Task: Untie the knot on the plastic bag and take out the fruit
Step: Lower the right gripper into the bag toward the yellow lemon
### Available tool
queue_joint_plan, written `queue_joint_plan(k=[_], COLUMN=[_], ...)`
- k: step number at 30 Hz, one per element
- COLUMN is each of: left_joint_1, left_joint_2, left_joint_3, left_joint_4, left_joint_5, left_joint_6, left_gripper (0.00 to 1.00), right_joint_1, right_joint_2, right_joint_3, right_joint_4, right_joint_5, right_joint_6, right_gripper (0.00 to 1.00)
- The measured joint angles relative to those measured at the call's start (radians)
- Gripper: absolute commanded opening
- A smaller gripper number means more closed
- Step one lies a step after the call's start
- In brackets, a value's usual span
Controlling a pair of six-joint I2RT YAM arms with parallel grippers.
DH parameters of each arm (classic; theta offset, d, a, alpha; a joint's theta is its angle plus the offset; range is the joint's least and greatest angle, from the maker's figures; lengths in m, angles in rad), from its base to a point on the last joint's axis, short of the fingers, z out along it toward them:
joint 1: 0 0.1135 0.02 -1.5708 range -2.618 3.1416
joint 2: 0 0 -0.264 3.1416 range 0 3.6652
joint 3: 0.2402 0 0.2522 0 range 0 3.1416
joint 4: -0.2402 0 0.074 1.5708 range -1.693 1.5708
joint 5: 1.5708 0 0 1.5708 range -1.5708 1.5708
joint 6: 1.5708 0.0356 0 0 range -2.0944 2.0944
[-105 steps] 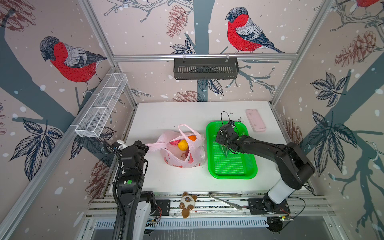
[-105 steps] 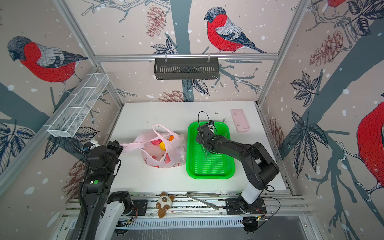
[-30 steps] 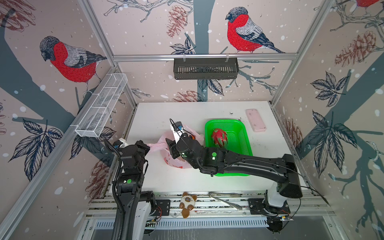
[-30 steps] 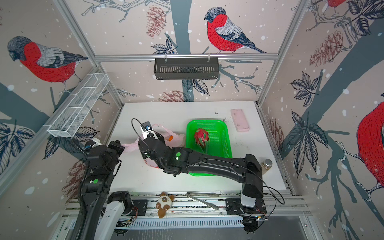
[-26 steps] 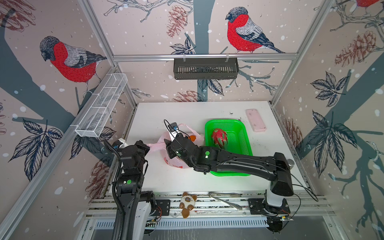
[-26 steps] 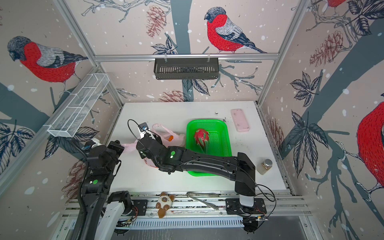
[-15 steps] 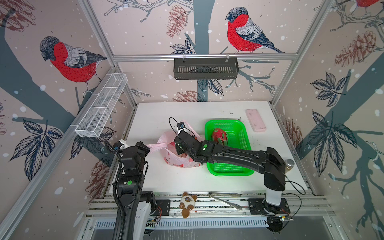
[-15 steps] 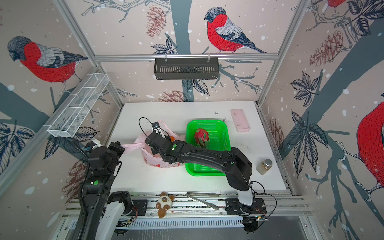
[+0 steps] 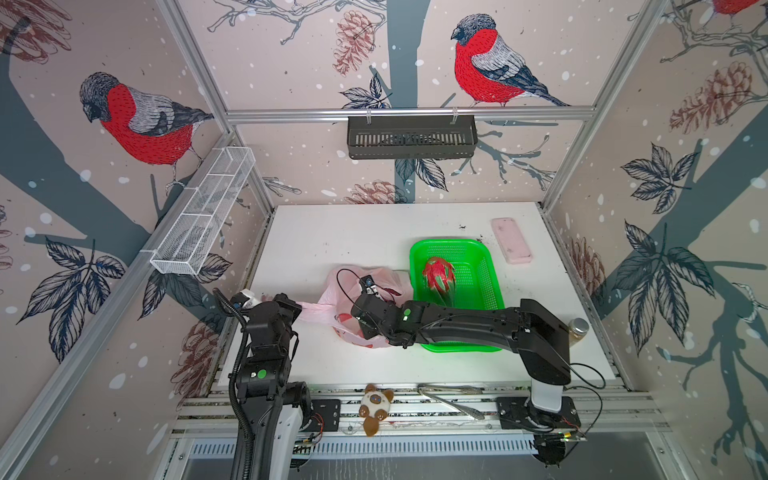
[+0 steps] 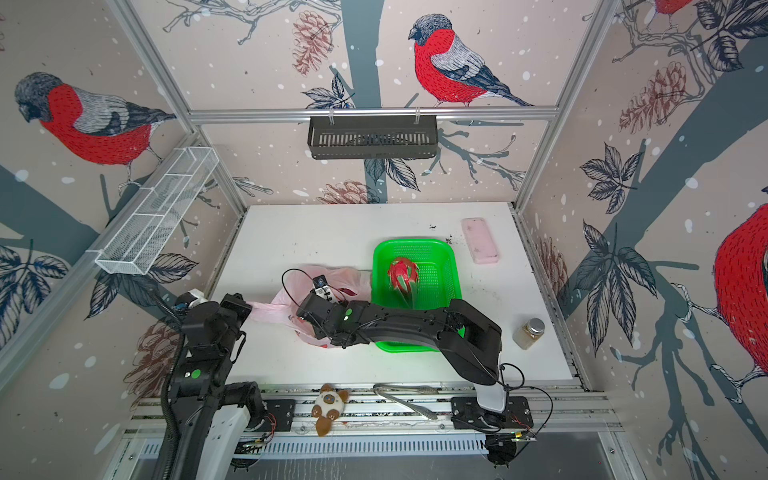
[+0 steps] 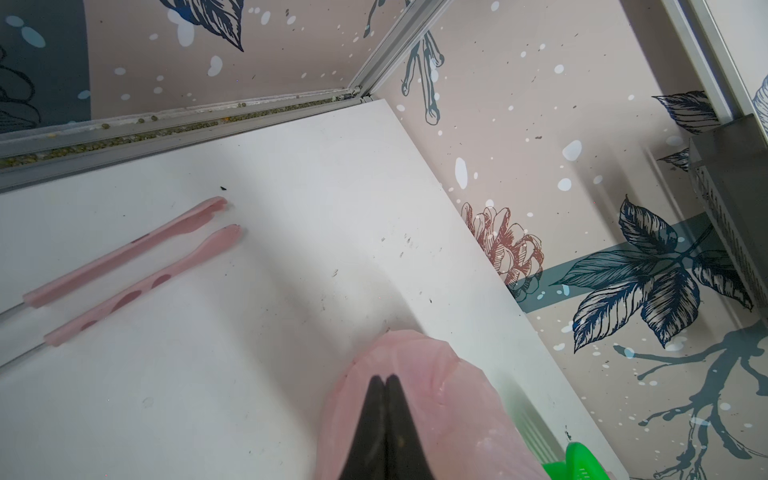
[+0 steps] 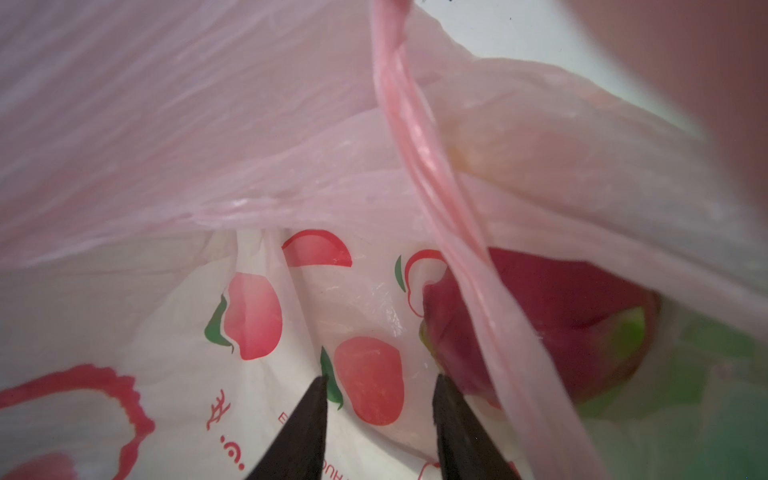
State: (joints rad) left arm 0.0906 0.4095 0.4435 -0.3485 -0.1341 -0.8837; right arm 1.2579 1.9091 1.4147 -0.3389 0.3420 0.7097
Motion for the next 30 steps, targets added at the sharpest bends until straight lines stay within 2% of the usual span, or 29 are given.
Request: queue_joint_plan(k=[6,13,21,30], left_joint_1=[-0.019,-0.036,-0.039,-0.048], left_joint_2=[-0.027,-0.071,-0.126,-0.103], left_joint_3=[-0.019,-0.051,-0.046,-0.047], left_joint_4=[-0.017,-0.081,-0.128,-0.133], left_joint_5=[0.003,0.037,0.058,0.076], left_joint_6=[0.002,0.003,0.009,0.009], left_gripper=[0.0,0.0,0.0,0.0], right_joint_1=[-0.011,-0.058,-0.085,-0.121], right_joint_2=[0.052,0.122,0.202,0.253], right_joint_3=[0.048,0.129,0.216,0.258], right_joint_4=[0.005,0.027,0.027,0.026], right_joint_5=[0.024,0.078,0.138,0.168], right_joint_6=[0.023,0.034,0.079,0.104], right_gripper=[0.71,0.77,0.88,0.95])
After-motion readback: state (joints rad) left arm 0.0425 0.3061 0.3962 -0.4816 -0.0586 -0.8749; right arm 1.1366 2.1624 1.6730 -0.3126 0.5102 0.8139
